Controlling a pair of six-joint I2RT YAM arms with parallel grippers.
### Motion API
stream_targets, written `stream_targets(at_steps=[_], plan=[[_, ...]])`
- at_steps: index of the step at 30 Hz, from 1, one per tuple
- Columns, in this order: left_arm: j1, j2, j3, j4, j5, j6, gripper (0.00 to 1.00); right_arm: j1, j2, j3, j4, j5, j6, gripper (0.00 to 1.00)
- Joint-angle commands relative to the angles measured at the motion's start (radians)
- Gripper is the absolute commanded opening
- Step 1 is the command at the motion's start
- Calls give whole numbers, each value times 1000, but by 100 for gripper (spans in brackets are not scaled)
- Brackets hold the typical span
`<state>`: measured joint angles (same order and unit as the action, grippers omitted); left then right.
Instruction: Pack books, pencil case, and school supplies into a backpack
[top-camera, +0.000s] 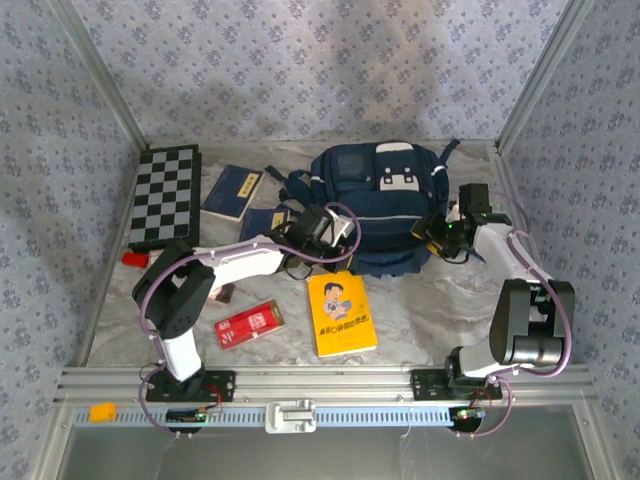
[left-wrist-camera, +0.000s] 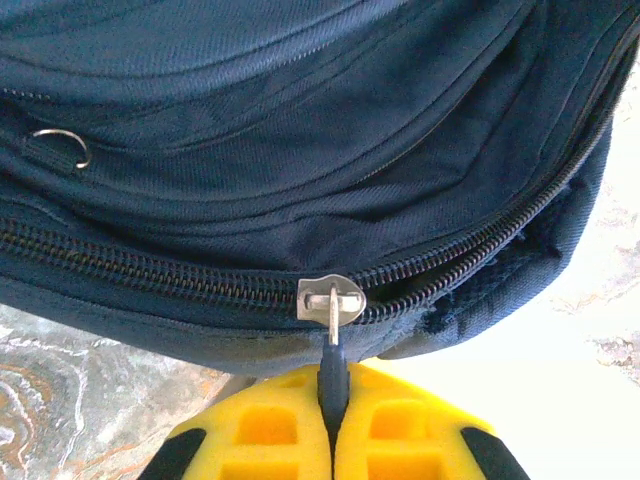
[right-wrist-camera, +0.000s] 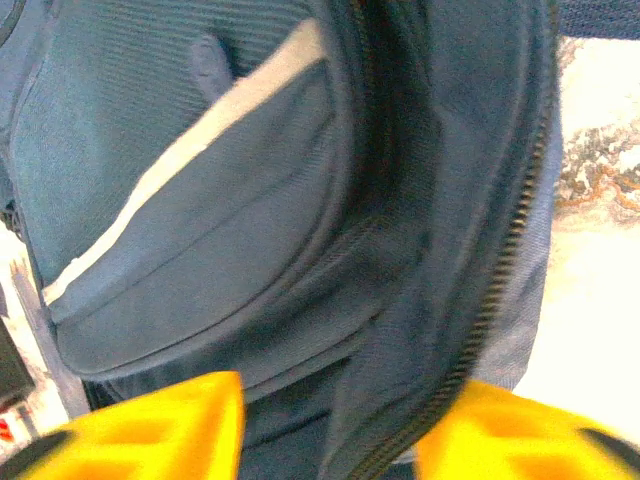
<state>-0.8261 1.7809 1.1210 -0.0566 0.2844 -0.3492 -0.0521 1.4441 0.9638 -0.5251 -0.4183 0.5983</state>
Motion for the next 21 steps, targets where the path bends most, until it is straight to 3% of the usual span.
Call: stream_targets(at_steps=[1,3,8,15,21], plan=[[-9,3,61,10,12,-9,0,8,-73,14,-84,22,-29,70],[-9,3,68,5,14,-8,0,6,-147,-9,-152,6,-26,82],[-16,11,82,10,16,-4,0,128,-275,-114,-107,0,148,95],[-29,23,109,-9,20,9,0,323,-227,-139,95,50,434,97],[-36,15,110,-14,19,18,0,362,-85,-103,177,170,529,90]])
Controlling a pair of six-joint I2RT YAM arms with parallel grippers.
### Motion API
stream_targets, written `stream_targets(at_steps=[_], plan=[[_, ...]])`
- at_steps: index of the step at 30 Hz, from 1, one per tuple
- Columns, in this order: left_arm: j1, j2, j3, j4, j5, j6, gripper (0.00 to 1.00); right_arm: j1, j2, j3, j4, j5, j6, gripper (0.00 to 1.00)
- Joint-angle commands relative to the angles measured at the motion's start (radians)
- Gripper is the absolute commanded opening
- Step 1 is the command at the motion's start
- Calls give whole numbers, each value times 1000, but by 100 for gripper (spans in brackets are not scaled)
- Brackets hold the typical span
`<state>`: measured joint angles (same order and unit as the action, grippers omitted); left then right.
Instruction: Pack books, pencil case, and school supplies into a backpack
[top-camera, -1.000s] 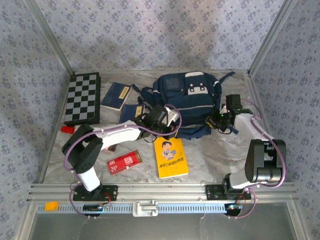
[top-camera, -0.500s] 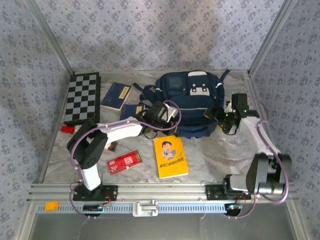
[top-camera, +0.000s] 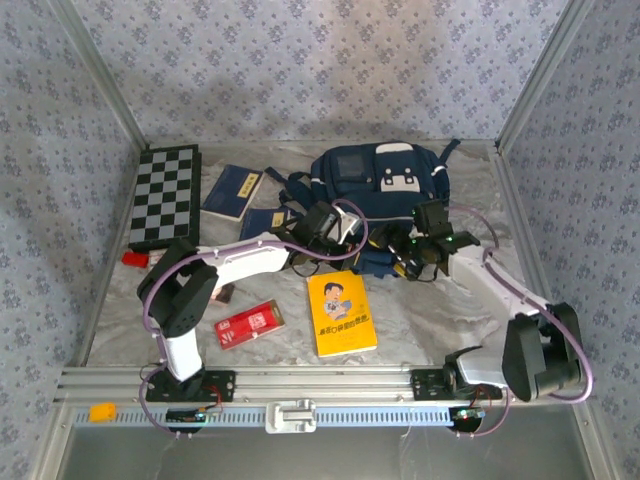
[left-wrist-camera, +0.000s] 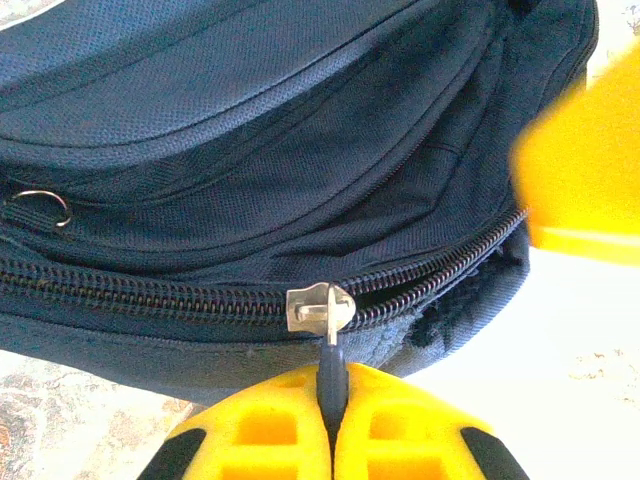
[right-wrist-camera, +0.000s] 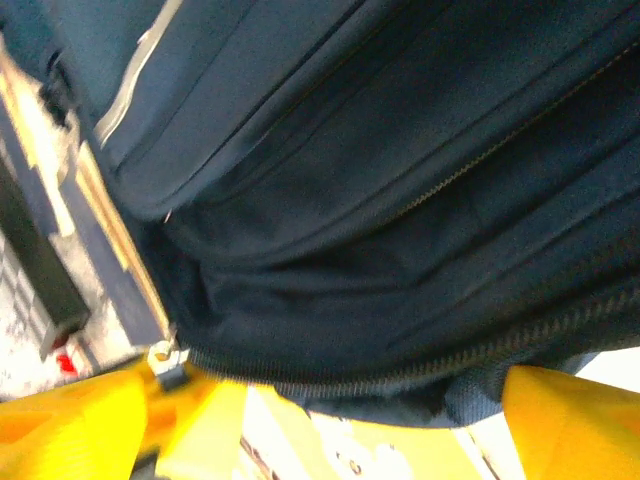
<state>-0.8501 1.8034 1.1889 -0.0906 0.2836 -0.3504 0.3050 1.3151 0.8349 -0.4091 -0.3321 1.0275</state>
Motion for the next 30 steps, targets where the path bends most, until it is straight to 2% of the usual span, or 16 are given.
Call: stream_targets(at_steps=[1,3,8,13,18,25,30], plan=[[-13,-10,40,19,20,20,0,5,63,23,82,96,107,87],[-13,-14,40,16,21,25,0,4,96,22,95,109,113,82],[-11,-23,43,-5,23,52,0,3,141,32,88,149,67,57],[-1,-30,40,-26,25,69,0,-25,127,-3,104,147,46,24],[27,-36,24,-20,23,67,0,-51,76,-20,94,156,24,0],[128,-23,16,-27,10,59,0,-154,-58,-69,41,130,-29,0],[201,26,74,-55,-23,70,0,-219,-134,-75,-18,97,-86,0]])
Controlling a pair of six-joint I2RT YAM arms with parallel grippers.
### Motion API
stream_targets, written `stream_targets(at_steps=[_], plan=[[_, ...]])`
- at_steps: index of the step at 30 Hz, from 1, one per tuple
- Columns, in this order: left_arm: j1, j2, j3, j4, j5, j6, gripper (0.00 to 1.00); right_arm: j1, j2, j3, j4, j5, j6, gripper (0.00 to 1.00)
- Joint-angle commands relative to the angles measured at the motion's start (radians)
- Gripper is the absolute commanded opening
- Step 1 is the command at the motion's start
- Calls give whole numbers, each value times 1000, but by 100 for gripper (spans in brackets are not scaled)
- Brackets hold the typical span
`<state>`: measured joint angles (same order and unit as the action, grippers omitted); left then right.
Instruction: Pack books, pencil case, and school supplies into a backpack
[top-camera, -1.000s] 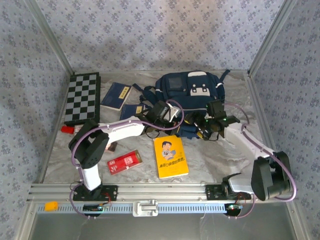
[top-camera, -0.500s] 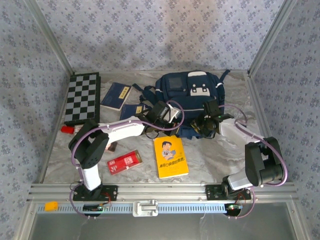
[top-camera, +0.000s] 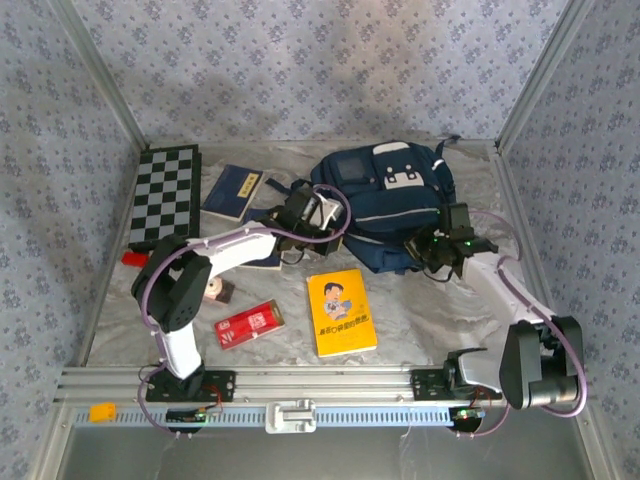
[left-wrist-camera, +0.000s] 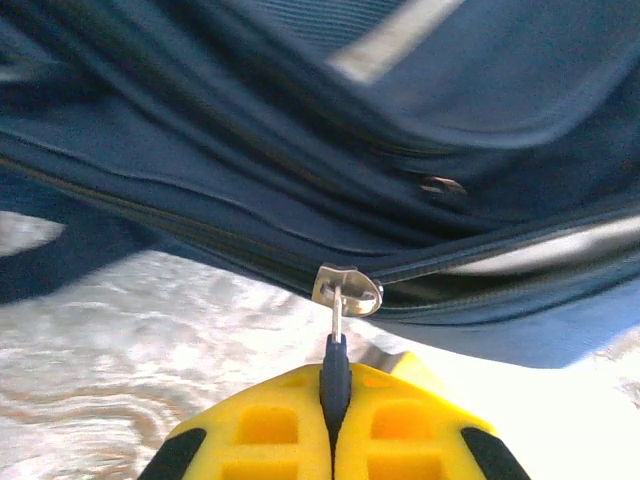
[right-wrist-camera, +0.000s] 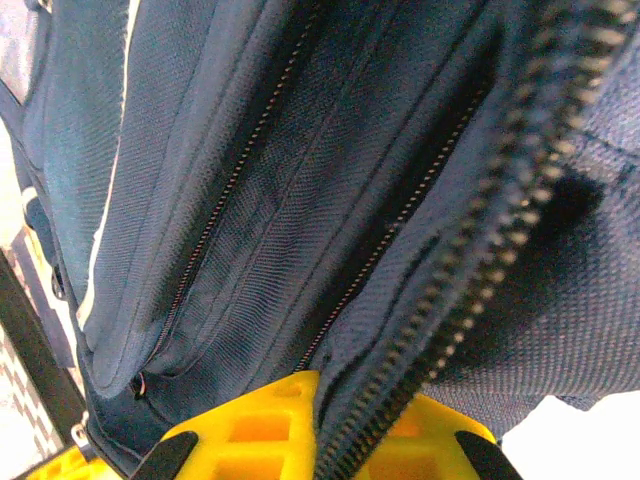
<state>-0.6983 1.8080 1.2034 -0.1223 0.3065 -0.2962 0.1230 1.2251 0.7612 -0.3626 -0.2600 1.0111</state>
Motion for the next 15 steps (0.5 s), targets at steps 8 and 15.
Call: stream_targets(at_steps=[8,15], plan=[[125,169,256,-87,-70,-4,0,-27,-59,-6,-29,15,-75,0],[134,233,380,-126,-38,-14,0,41,12,26,68,49,-19,0]])
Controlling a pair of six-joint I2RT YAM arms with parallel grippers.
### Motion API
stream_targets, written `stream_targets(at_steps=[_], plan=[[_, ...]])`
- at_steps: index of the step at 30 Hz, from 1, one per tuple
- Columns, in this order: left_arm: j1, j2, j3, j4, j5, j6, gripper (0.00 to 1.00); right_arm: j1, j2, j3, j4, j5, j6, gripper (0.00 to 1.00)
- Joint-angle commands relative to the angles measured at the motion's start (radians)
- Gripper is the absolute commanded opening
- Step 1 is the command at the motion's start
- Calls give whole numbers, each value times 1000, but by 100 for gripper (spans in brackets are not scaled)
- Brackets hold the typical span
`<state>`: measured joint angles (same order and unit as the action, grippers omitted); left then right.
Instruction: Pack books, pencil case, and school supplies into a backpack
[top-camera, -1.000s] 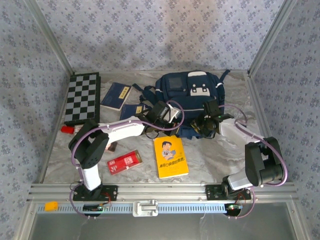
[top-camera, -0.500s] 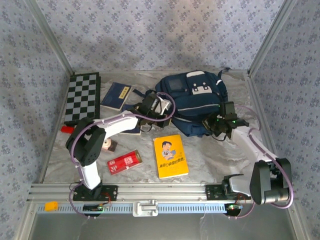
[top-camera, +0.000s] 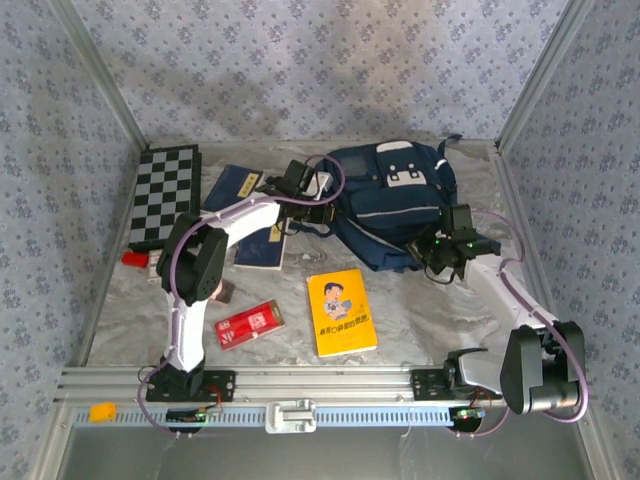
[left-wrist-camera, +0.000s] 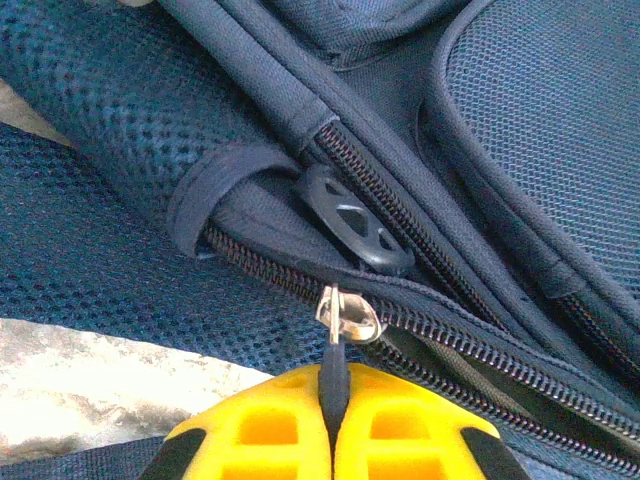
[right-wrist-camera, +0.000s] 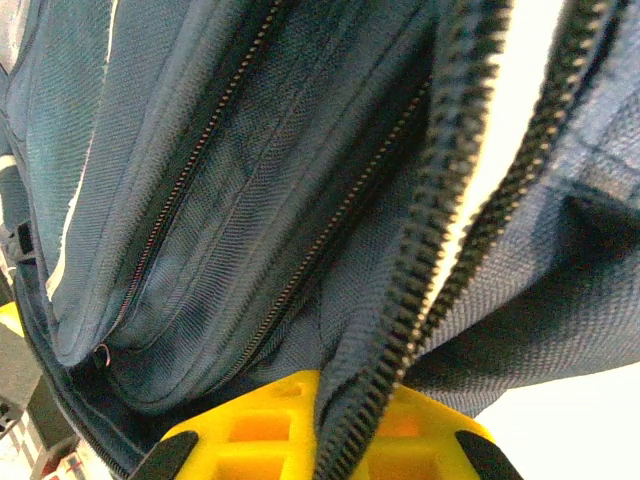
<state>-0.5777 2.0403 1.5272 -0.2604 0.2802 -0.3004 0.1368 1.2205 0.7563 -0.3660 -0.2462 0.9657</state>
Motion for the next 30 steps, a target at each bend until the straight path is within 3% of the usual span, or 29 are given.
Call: stream_targets(at_steps=[1,3,4,6,9,14,16,20,25,30], plan=[[15,5,65,9,-16,-13,0,49,36,44,91,54,29,0],[18,17,87,-22,-23,-19,4,74,85,74,113,75,21,0],[20,15,88,-33,-14,-20,18,77,116,92,115,58,22,0],[18,-10,62,-30,23,-5,32,78,155,104,138,4,14,0],[18,-73,2,-38,30,-3,40,84,162,97,147,-18,-12,18],[17,-223,-155,-52,56,-93,43,88,93,80,52,-62,-119,44],[8,-297,-256,-33,42,-182,45,96,46,77,-42,-58,-189,56],[-29,-420,-453,28,51,-348,48,126,-44,60,-206,-43,-295,71],[-142,-522,-583,1,-10,-481,48,218,-131,-12,-292,-62,-314,81],[-248,-597,-695,52,-78,-581,49,366,-139,-92,-245,-58,-284,80]])
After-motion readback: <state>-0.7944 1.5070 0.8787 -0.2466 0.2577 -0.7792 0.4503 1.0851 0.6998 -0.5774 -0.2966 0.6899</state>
